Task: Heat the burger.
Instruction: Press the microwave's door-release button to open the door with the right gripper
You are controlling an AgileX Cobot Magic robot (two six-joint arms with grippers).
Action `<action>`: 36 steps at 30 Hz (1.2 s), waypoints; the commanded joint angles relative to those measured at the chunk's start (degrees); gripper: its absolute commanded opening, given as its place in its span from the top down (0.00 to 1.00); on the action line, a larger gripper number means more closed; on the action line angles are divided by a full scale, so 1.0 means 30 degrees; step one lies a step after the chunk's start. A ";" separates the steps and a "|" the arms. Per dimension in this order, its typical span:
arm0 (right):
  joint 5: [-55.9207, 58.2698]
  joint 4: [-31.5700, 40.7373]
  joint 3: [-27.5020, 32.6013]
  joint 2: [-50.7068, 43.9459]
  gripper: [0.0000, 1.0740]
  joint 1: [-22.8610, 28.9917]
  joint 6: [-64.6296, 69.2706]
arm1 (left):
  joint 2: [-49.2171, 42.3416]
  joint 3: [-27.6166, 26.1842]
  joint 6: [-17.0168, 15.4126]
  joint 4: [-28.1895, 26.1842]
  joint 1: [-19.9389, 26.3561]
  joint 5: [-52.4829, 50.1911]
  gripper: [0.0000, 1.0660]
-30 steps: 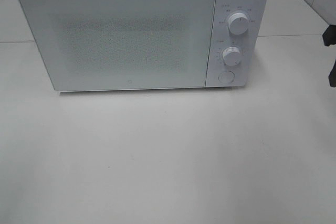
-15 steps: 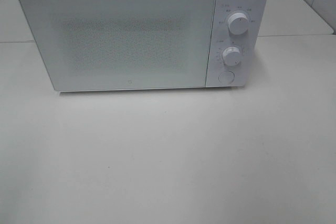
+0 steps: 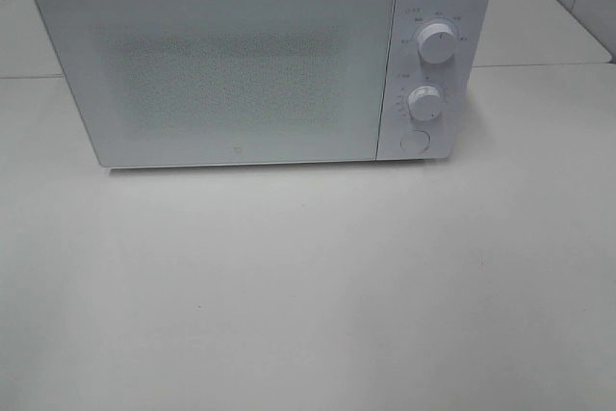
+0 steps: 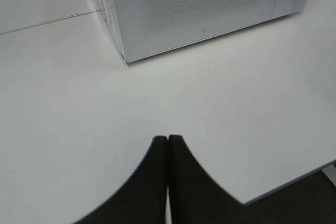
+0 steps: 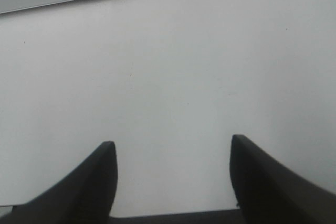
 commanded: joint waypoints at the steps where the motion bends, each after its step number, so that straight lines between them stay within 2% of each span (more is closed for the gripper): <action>1: -0.0535 0.0172 0.0191 -0.0898 0.45 -0.0076 -0.0420 | -0.0344 0.0038 -0.0076 -0.0115 0.0076 -0.0172 1.00; 8: -0.0516 0.0153 0.0172 -0.3762 0.47 0.1261 -0.0420 | -0.0344 0.0038 -0.0076 -0.0115 0.0076 -0.0172 1.00; 17: 0.0134 -0.0057 0.0401 -0.6837 0.47 0.1261 -0.0573 | -0.0344 0.0038 -0.0076 -0.0115 0.0076 -0.0172 1.00; 36: 0.0076 -0.0210 0.0554 -0.6818 0.47 0.1261 -0.0917 | -0.0344 0.0038 -0.0076 -0.0134 0.0076 -0.0172 1.00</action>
